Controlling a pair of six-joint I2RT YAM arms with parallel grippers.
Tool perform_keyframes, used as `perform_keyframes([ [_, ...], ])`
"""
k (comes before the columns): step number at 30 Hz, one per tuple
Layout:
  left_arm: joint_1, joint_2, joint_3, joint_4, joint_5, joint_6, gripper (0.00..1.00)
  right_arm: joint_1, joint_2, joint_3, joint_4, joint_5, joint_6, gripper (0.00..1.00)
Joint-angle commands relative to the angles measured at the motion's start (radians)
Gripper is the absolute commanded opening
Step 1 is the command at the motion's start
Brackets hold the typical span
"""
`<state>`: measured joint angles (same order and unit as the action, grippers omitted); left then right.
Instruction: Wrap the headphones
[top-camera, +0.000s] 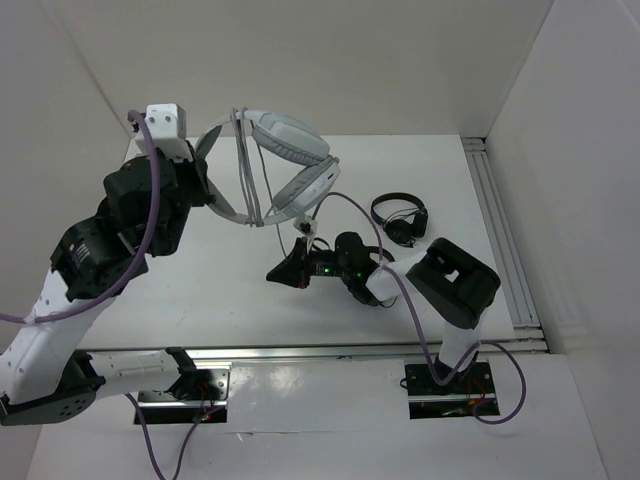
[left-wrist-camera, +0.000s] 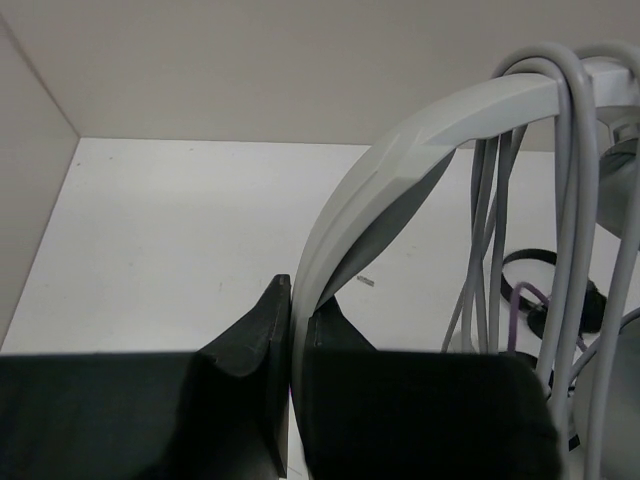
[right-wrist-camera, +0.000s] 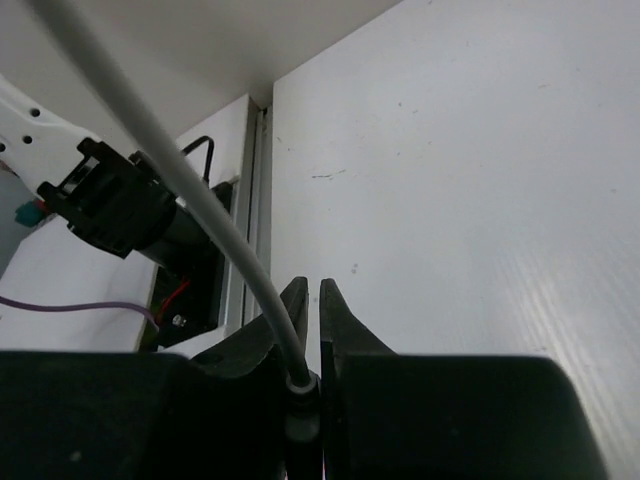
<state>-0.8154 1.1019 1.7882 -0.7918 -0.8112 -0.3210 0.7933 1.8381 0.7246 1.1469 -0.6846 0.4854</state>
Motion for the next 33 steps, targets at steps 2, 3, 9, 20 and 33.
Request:
perform_keyframes([
  [2,0.041,0.047,0.019,0.212,-0.146,-0.113,0.0,0.136,-0.161,-0.031,-0.128,0.2,-0.099,0.0],
  [3,0.071,0.082,0.019,0.212,-0.146,-0.124,0.0,0.158,-0.181,-0.031,-0.177,0.213,-0.114,0.0],
  [9,0.285,0.222,-0.011,0.161,-0.019,-0.184,0.0,0.297,-0.35,0.045,-0.626,0.292,-0.221,0.0],
  [20,0.346,0.219,-0.517,0.358,0.253,0.14,0.0,0.547,-0.528,0.447,-1.51,0.916,-0.56,0.0],
  [33,0.24,0.081,-0.766,0.24,0.836,0.402,0.0,0.567,-0.614,0.417,-1.444,1.41,-0.884,0.0],
])
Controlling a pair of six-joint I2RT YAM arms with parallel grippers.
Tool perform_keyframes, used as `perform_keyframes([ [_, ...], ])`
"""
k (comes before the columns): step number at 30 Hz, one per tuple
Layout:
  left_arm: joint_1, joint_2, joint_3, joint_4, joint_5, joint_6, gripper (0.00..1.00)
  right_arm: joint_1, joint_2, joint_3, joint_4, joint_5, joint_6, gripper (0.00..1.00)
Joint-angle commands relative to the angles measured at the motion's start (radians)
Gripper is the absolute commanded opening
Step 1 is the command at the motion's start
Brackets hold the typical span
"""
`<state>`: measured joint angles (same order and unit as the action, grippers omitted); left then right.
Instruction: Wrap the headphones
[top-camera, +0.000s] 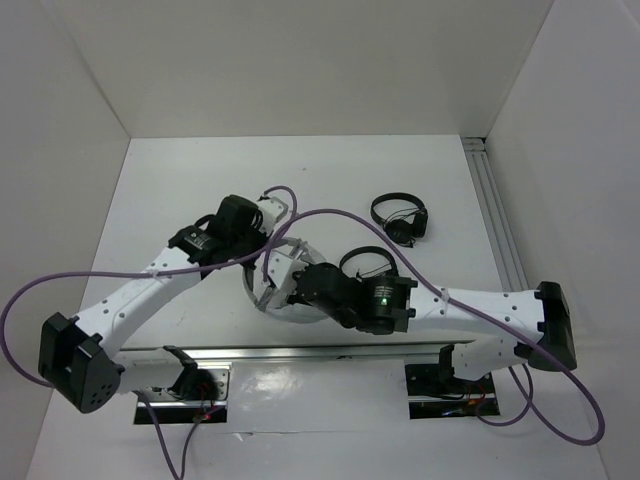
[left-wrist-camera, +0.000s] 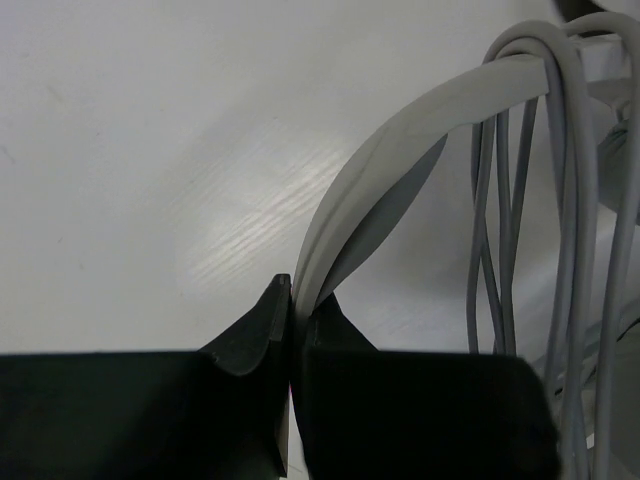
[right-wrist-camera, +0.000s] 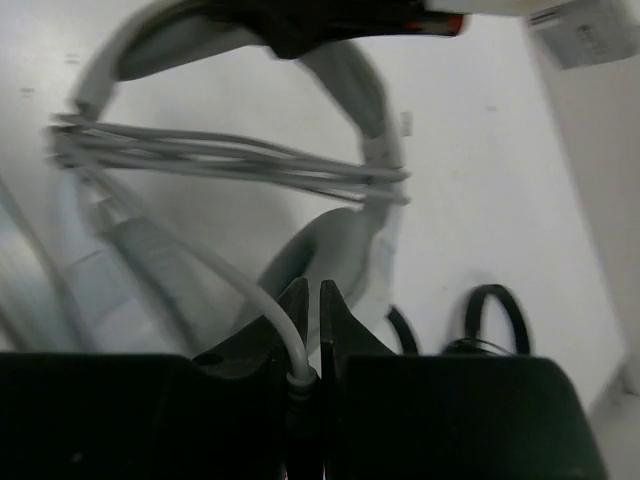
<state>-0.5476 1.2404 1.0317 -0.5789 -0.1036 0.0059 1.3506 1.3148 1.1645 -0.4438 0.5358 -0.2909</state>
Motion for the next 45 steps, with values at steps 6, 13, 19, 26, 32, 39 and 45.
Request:
perform_keyframes([
  [6,-0.15,-0.124,-0.05,-0.065,0.128,0.086,0.0,-0.007,-0.101,-0.176,0.421,0.486,-0.319,0.0],
  [13,-0.195,-0.093,0.025,-0.174,0.094,0.074,0.0,-0.086,-0.062,-0.212,0.502,0.497,-0.353,0.12],
  [19,-0.126,0.011,0.178,-0.268,0.143,0.074,0.0,-0.221,-0.013,-0.241,0.527,0.423,-0.294,0.19],
  [26,-0.078,0.096,0.254,-0.277,0.194,0.083,0.0,-0.301,-0.002,-0.212,0.494,0.314,-0.232,0.41],
  [32,-0.048,0.185,0.303,-0.288,0.226,0.094,0.0,-0.335,0.04,-0.201,0.447,0.271,-0.232,0.5],
  [39,0.021,0.223,0.332,-0.279,0.179,0.071,0.0,-0.39,0.041,-0.163,0.389,0.193,-0.194,0.57],
  [45,0.021,0.264,0.343,-0.303,0.055,0.042,0.0,-0.433,-0.005,-0.126,0.346,0.196,-0.104,0.57],
])
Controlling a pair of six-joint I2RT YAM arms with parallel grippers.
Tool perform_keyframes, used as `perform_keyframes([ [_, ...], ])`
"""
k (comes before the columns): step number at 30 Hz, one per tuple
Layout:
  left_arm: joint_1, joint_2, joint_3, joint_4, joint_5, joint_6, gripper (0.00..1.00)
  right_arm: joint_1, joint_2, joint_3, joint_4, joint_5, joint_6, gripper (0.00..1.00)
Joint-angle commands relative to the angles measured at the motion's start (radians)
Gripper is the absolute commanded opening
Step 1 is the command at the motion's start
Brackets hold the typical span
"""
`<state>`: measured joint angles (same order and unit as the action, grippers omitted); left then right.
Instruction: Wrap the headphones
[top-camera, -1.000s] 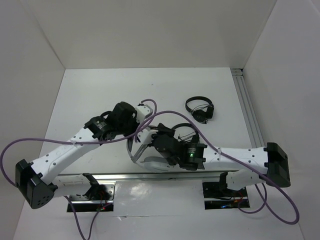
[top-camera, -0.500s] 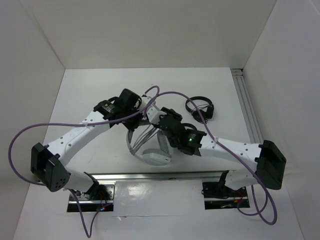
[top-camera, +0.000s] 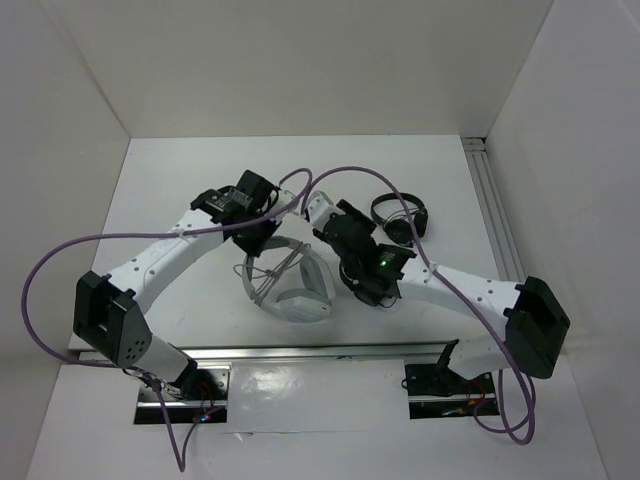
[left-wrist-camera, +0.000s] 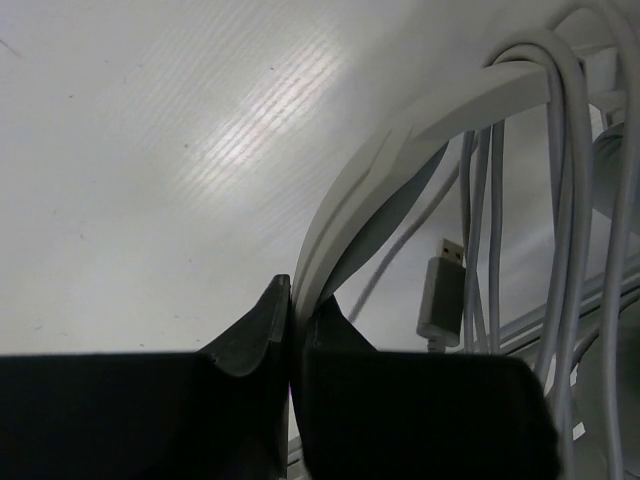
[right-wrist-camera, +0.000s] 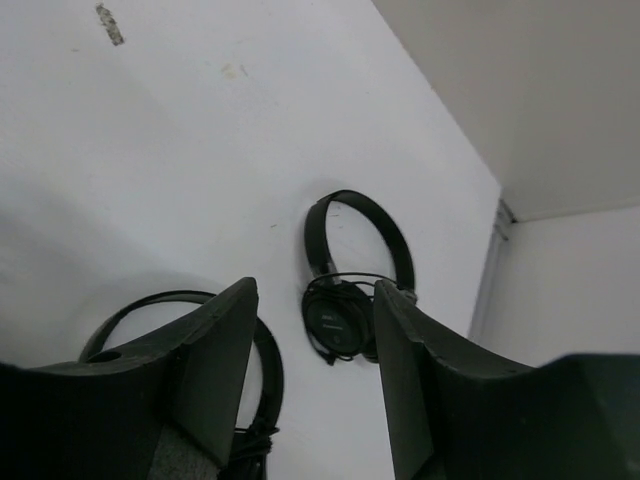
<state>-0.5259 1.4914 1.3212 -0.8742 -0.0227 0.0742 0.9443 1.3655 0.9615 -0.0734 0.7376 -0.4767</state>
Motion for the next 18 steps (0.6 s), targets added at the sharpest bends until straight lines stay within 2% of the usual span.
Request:
perform_keyframes([
  [1,0.0,0.013,0.053,-0.008,-0.035,-0.036,0.0,-0.039,-0.071,0.11,-0.052,-0.095,0.145,0.59],
  [2,0.0,0.013,0.053,-0.008,-0.045,-0.045,0.0,-0.053,-0.089,0.124,-0.075,-0.157,0.168,0.65],
  [4,0.0,0.023,0.053,-0.008,-0.045,-0.045,0.0,-0.062,-0.143,0.125,-0.075,-0.216,0.193,0.72],
  [7,0.0,0.023,0.072,-0.008,-0.057,-0.054,0.0,-0.062,-0.172,0.138,-0.088,-0.227,0.222,0.75],
  [9,0.0,0.032,0.081,0.001,-0.068,-0.065,0.0,-0.062,-0.172,0.175,-0.126,-0.227,0.259,0.86],
  [14,0.0,0.032,0.079,0.066,-0.103,-0.122,0.0,-0.062,-0.22,0.223,-0.183,-0.178,0.354,0.87],
  [17,0.0,0.023,0.07,0.113,-0.149,-0.158,0.0,-0.062,-0.25,0.255,-0.252,-0.188,0.415,0.92],
  [18,0.009,0.023,0.07,0.113,-0.164,-0.159,0.0,-0.062,-0.265,0.264,-0.282,-0.205,0.426,1.0],
])
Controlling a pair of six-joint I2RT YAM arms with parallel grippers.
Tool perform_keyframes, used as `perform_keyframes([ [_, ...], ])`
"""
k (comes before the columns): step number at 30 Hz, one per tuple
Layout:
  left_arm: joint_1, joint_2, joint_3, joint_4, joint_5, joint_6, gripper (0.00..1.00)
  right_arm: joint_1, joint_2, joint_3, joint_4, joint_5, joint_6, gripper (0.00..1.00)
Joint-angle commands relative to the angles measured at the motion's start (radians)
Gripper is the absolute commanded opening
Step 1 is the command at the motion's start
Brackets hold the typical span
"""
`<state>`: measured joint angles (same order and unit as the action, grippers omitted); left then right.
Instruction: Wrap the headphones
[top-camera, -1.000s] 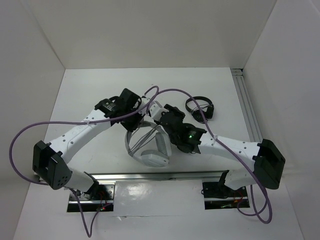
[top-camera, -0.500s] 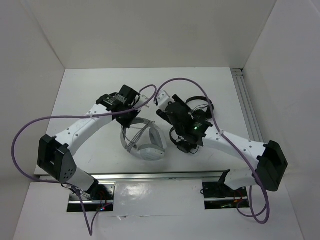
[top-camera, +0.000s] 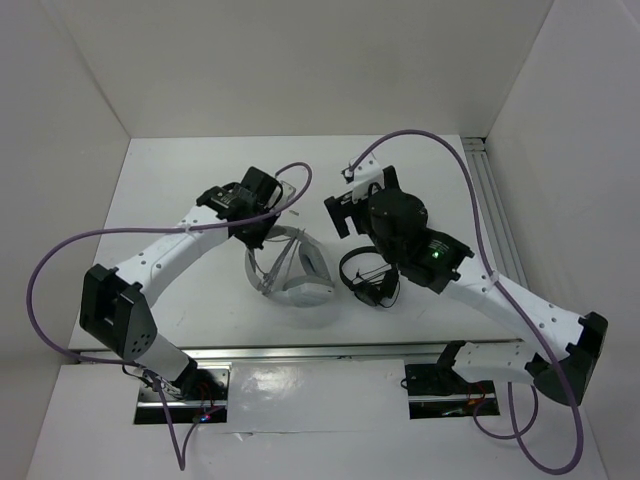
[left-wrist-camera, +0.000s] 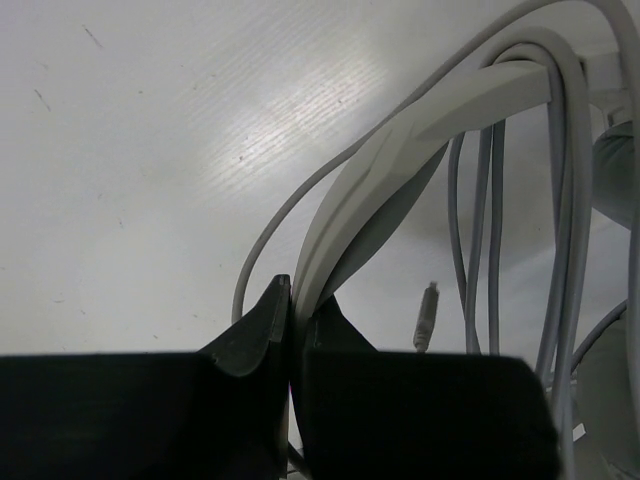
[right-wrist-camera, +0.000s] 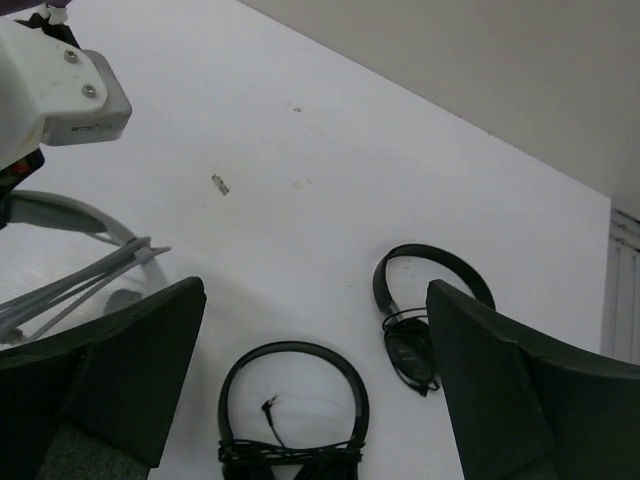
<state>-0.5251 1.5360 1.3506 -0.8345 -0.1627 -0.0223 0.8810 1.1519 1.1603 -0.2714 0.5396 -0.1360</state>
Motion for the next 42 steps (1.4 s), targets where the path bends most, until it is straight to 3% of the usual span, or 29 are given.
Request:
perform_keyframes([
  [1,0.008,-0.013,0.041,0.084,-0.024,-0.071,0.0,0.012,-0.069,0.065,-0.097,-0.018,0.108,1.0],
  [11,0.06,0.059,0.018,0.218,0.011,-0.143,0.0,0.021,-0.204,0.012,-0.144,-0.098,0.24,1.0],
  [22,0.093,0.308,0.252,0.239,-0.075,-0.196,0.0,0.021,-0.224,-0.04,-0.153,-0.173,0.28,1.0],
  [31,0.158,0.452,0.386,0.248,-0.029,-0.217,0.0,0.021,-0.224,-0.05,-0.163,-0.161,0.28,1.0],
  [42,0.325,0.379,0.325,0.282,0.017,-0.323,0.0,0.021,-0.215,-0.059,-0.172,-0.204,0.3,1.0],
])
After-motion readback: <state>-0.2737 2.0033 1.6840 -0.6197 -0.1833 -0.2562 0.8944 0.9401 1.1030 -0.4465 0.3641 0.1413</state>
